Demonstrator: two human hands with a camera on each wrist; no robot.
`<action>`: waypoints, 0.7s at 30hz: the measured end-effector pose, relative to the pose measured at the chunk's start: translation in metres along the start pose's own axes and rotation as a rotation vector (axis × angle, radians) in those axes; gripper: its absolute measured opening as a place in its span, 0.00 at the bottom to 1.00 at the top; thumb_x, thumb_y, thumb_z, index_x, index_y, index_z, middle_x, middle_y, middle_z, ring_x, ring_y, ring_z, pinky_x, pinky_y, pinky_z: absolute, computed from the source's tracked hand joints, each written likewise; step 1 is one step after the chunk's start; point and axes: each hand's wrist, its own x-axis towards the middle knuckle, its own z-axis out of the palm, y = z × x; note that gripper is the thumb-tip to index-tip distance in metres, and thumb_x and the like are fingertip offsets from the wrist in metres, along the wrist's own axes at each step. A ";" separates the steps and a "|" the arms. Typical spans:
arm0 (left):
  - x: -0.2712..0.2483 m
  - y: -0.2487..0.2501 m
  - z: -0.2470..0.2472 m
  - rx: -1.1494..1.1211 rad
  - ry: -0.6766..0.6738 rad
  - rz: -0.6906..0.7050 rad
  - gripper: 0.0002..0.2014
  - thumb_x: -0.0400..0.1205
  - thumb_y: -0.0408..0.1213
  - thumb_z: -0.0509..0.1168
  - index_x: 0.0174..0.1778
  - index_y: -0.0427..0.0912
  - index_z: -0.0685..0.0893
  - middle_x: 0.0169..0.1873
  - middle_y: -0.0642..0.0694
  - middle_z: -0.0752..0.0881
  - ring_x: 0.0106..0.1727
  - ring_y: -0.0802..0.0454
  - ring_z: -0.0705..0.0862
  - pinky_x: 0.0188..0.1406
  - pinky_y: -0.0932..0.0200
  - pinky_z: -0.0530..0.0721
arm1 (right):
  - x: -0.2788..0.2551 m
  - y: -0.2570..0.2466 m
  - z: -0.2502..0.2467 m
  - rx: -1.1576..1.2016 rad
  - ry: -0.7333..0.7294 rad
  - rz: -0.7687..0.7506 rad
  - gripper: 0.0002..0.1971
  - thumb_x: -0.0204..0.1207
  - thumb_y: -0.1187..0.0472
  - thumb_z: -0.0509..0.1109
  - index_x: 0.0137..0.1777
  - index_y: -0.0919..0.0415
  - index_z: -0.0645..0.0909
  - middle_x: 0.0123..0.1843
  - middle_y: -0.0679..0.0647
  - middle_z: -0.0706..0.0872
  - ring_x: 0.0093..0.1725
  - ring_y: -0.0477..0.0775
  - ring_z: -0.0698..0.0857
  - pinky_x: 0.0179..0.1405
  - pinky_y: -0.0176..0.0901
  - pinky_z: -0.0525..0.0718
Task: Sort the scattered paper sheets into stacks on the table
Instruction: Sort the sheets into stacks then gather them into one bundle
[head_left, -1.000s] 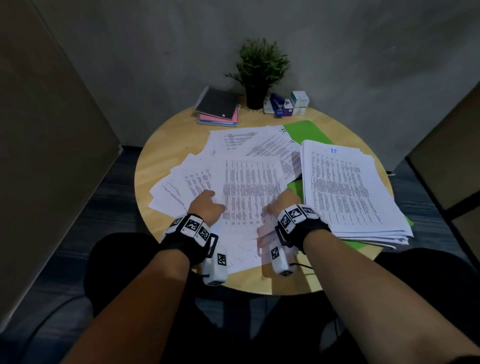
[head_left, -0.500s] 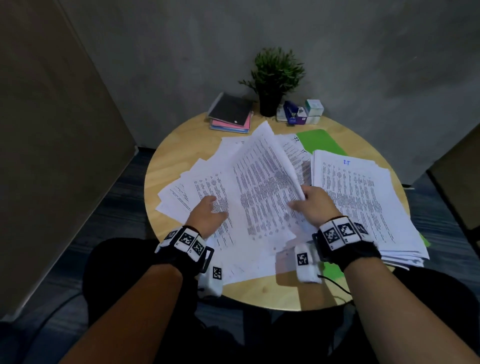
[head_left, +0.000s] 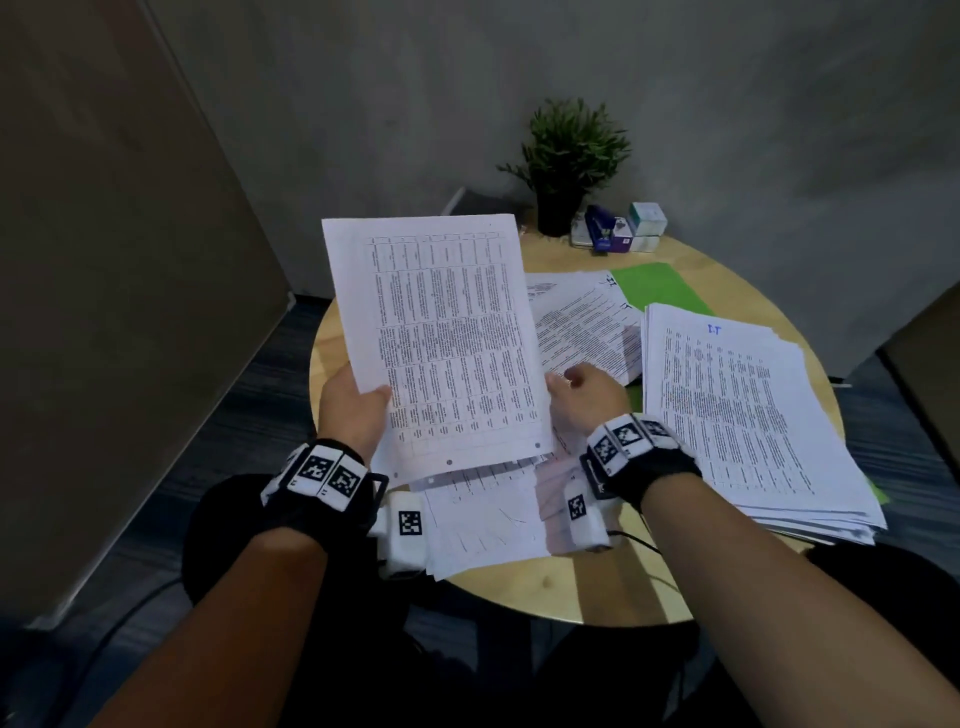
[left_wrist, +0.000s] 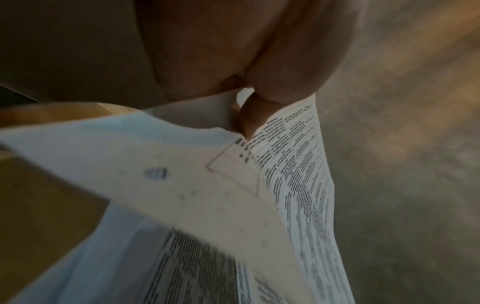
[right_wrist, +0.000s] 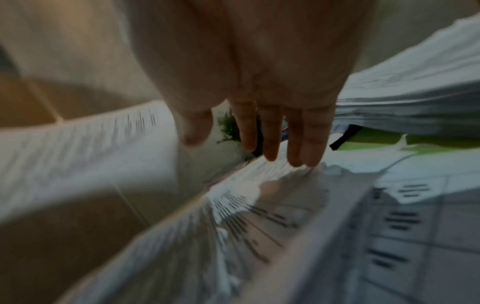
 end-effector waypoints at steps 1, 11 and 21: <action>0.000 0.000 -0.004 0.001 0.008 0.010 0.19 0.82 0.22 0.60 0.66 0.41 0.83 0.57 0.46 0.86 0.59 0.45 0.84 0.60 0.54 0.79 | 0.000 -0.001 0.008 -0.149 -0.015 0.011 0.24 0.83 0.49 0.61 0.72 0.66 0.73 0.70 0.61 0.79 0.67 0.63 0.78 0.62 0.45 0.76; 0.001 -0.002 -0.012 -0.016 -0.027 0.003 0.20 0.81 0.21 0.60 0.65 0.44 0.82 0.58 0.46 0.86 0.60 0.44 0.83 0.63 0.52 0.79 | 0.007 -0.004 0.032 -0.274 -0.061 0.164 0.13 0.82 0.64 0.62 0.64 0.70 0.73 0.69 0.68 0.77 0.68 0.65 0.77 0.63 0.50 0.76; 0.006 -0.016 -0.018 -0.033 -0.075 -0.090 0.19 0.81 0.23 0.61 0.56 0.53 0.84 0.56 0.48 0.88 0.59 0.44 0.85 0.67 0.40 0.80 | -0.002 0.014 -0.025 0.054 0.053 0.008 0.15 0.79 0.68 0.67 0.65 0.64 0.80 0.63 0.61 0.85 0.57 0.61 0.83 0.52 0.44 0.79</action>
